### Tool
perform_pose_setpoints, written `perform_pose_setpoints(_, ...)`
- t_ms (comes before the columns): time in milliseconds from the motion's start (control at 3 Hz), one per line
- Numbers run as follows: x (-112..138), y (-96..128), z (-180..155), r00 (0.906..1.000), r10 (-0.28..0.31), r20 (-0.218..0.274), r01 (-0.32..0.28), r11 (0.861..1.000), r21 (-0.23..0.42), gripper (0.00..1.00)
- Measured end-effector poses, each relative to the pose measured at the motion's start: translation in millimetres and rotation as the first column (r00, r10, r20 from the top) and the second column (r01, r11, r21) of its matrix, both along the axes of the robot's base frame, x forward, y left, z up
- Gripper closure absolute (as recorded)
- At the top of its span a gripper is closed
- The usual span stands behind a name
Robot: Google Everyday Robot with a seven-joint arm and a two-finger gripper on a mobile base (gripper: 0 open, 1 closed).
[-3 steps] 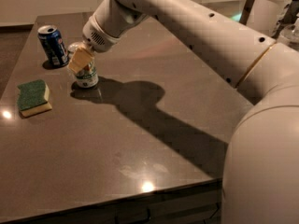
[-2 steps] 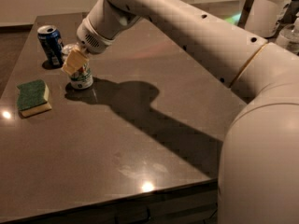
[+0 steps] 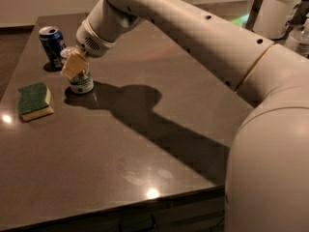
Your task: Move 7up can near sponge
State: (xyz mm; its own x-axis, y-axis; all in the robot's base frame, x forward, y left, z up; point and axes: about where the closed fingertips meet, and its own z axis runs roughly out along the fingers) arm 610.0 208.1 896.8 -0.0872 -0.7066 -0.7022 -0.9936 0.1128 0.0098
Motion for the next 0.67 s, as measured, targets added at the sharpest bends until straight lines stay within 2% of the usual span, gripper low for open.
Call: perform_pose_setpoints(667,-0.2,0.2,0.2,1.0,0.001,0.0,-0.001,1.0,0.0,0.13)
